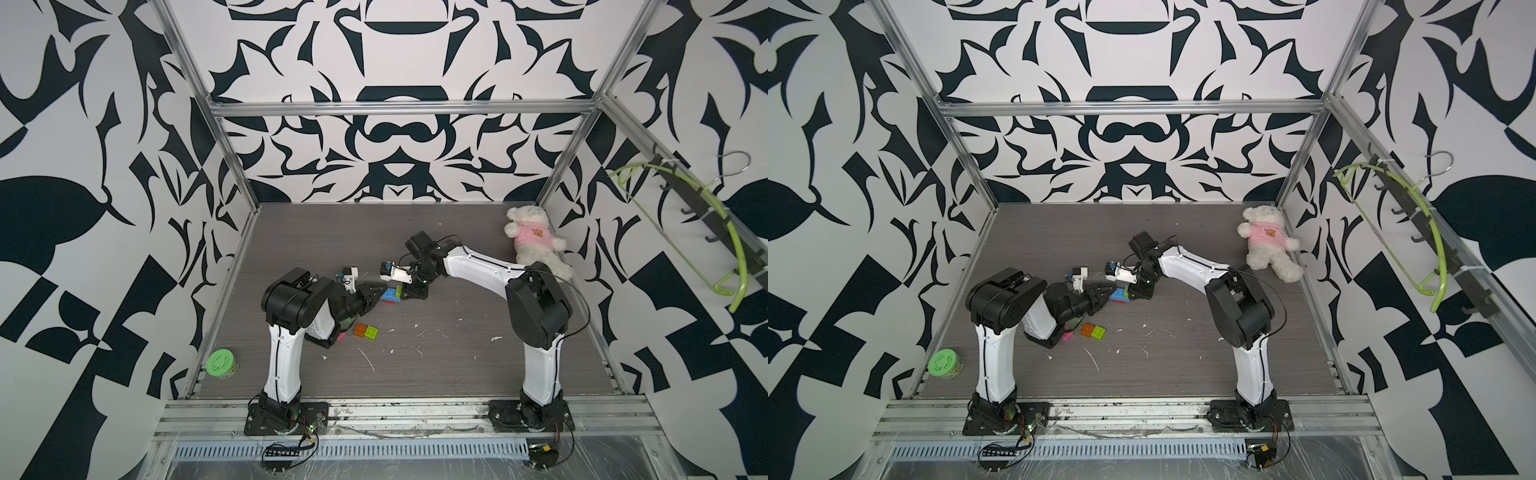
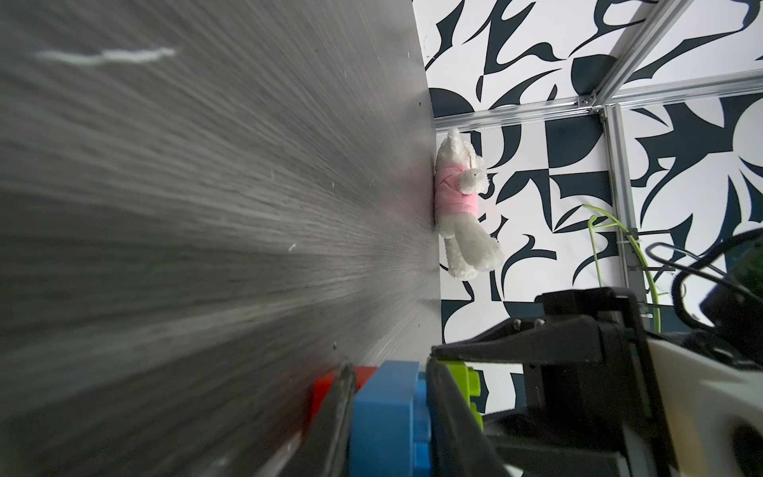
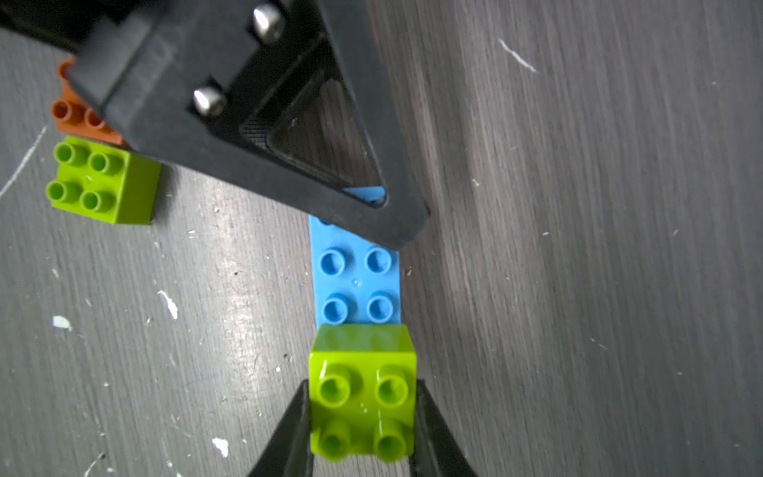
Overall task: Assemble the letter v with lego
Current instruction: Assemble the lego brick with the lego brick.
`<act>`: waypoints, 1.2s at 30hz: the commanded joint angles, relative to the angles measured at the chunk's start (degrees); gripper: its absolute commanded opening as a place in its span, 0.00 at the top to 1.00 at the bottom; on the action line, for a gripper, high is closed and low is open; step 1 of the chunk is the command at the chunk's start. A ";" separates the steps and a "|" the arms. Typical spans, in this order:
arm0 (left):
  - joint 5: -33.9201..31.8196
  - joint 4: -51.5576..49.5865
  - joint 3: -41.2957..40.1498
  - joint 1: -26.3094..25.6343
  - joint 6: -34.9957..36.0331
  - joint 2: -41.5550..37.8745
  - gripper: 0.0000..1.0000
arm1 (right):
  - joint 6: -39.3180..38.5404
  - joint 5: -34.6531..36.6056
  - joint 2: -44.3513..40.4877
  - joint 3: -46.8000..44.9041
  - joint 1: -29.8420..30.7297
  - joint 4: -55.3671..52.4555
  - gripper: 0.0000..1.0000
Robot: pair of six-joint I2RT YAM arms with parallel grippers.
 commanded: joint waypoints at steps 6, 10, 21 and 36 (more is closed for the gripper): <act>0.18 -3.95 -0.37 0.36 1.57 3.02 0.86 | -0.82 -0.52 1.15 -2.45 -1.31 -0.94 1.00; 0.31 -3.95 -0.15 0.36 1.49 3.04 0.86 | -1.26 0.21 1.40 -0.79 -1.40 -2.23 1.00; 0.26 -3.95 0.01 0.36 1.40 3.07 0.86 | -3.24 1.78 0.54 2.68 -1.57 -4.17 1.00; 0.54 -3.95 0.22 0.71 1.34 3.35 0.86 | -1.50 3.20 3.12 1.67 -0.67 -3.16 1.00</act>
